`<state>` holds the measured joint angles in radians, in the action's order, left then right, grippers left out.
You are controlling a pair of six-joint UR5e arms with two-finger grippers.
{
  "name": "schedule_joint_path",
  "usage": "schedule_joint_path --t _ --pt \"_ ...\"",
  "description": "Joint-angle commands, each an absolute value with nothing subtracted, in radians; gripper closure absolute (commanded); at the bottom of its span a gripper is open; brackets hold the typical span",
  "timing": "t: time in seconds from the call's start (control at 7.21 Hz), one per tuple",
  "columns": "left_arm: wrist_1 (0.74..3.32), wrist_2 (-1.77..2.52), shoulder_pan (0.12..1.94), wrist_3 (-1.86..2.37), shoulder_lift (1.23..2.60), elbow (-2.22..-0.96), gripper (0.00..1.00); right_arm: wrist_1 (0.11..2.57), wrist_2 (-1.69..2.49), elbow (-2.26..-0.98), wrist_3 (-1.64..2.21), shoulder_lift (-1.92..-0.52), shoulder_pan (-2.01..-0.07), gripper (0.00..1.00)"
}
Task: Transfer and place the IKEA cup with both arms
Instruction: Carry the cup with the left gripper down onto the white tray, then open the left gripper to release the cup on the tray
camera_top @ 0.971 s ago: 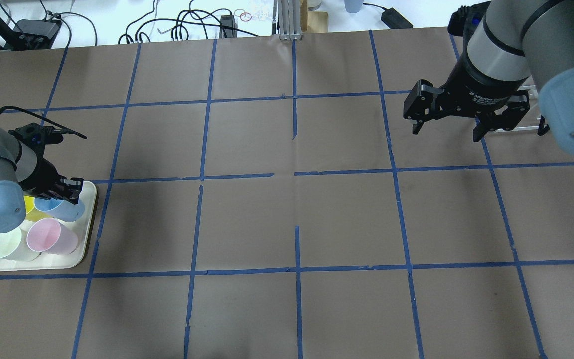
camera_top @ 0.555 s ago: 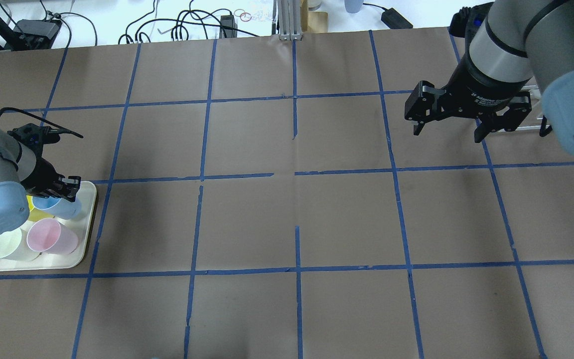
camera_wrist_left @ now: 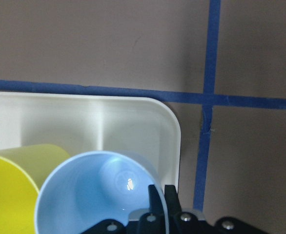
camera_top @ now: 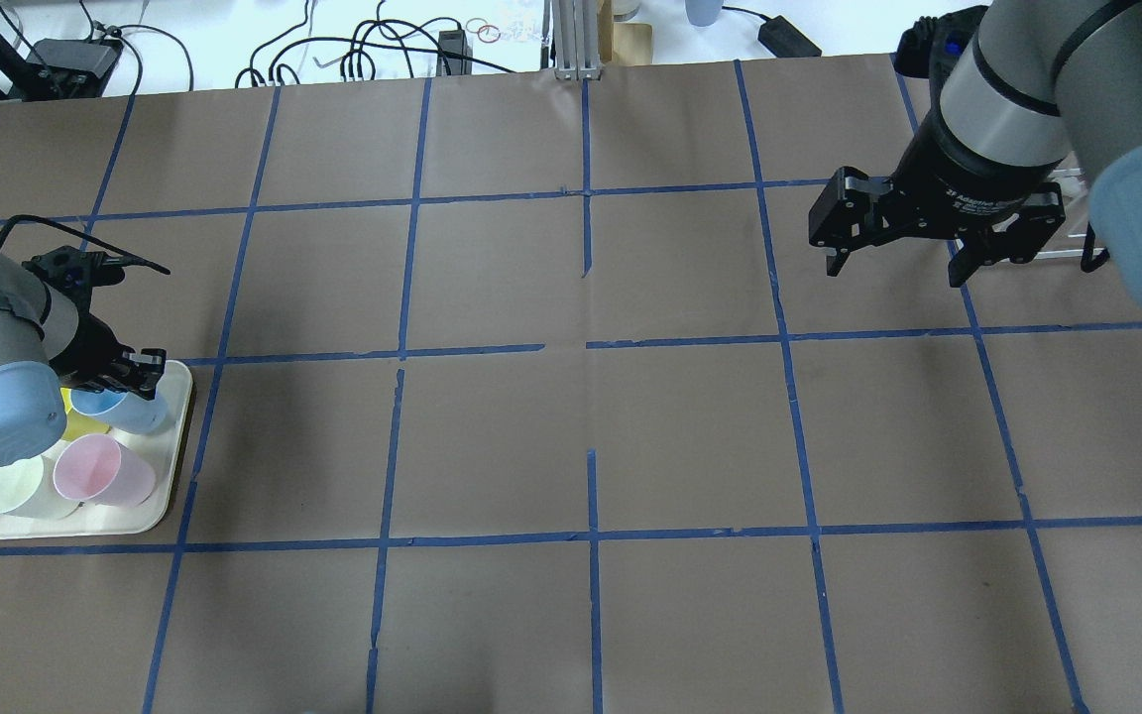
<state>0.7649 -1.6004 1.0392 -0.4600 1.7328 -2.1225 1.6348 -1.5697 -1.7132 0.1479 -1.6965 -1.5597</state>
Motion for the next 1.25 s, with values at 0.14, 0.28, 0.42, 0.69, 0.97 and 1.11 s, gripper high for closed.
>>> schedule_joint_path --t 0.14,0.28,0.42,0.69,0.97,1.11 --pt "0.759 -1.598 1.045 -0.460 1.738 -2.120 0.93 1.637 -1.569 -1.712 0.147 -1.698 -1.559 0.00" --pt "0.759 -1.597 1.045 -0.462 1.738 -2.118 0.23 1.637 -1.569 -1.712 0.147 -1.700 -1.559 0.00" --pt "0.759 -1.595 1.051 -0.462 1.735 -2.117 0.05 1.638 -1.568 -1.712 0.147 -1.700 -1.559 0.00" --pt "0.782 -1.583 1.072 -0.465 1.688 -2.097 0.03 1.637 -1.568 -1.712 0.149 -1.700 -1.559 0.00" --pt "0.974 -1.580 1.176 -0.407 1.607 -2.021 0.03 1.637 -1.569 -1.712 0.149 -1.701 -1.559 0.00" --pt "1.126 -1.585 1.263 -0.284 1.583 -1.926 0.04 1.635 -1.571 -1.712 0.149 -1.701 -1.559 0.00"
